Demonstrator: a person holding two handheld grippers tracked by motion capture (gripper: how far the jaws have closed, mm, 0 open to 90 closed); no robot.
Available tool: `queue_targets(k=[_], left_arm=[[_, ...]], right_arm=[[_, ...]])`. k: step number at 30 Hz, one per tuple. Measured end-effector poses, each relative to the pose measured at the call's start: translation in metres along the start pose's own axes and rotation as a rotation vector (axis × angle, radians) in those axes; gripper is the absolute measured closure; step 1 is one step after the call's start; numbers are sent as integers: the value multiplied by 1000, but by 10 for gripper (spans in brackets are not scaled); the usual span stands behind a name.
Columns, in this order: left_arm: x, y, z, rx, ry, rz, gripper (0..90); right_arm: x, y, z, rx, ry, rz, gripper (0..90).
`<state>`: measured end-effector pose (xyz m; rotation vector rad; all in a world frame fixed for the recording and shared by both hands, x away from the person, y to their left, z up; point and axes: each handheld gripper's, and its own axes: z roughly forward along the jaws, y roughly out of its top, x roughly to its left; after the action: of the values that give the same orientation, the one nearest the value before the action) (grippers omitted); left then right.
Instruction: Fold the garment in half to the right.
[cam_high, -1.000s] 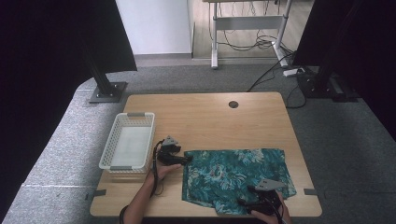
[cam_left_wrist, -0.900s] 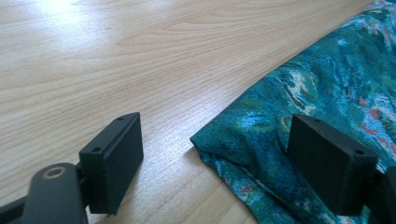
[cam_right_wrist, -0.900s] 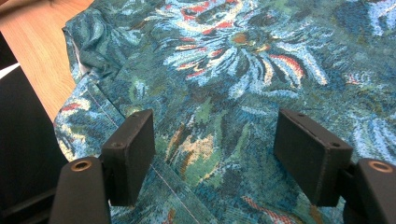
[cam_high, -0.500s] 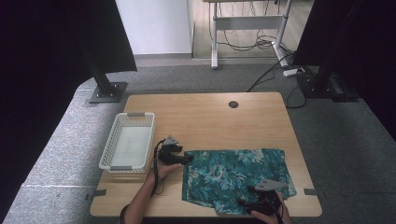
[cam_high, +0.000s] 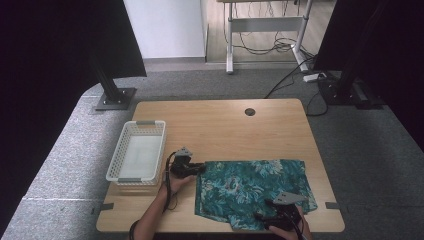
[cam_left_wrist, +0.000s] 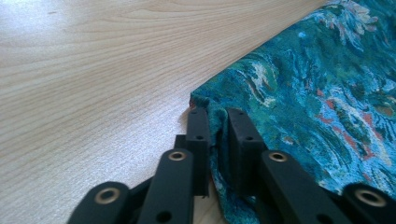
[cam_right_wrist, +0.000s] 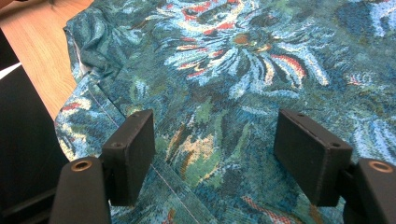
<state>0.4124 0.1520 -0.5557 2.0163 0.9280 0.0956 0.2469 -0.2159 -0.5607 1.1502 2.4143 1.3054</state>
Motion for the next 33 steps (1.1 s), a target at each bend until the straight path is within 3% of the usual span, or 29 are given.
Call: queue_targets(k=[8,16,26,30,33], left_arm=[[-1,-1,-2,-10,-22,-15,840],[-12,4,-11,-44,-40,15,844],[-20,4,-16,-67,-49,12,843],[-21,4,-17,-69,-48,17,843],[-23,4,-17,-77,-46,16,843]], right_arm=[[0,0,0,-1,0,-1,287],[0,0,0,2,-2,-3,288],[2,1,0,-7,12,13,262],[16,13,1,-50,70,4,267],[27,21,8,-51,101,-17,268]])
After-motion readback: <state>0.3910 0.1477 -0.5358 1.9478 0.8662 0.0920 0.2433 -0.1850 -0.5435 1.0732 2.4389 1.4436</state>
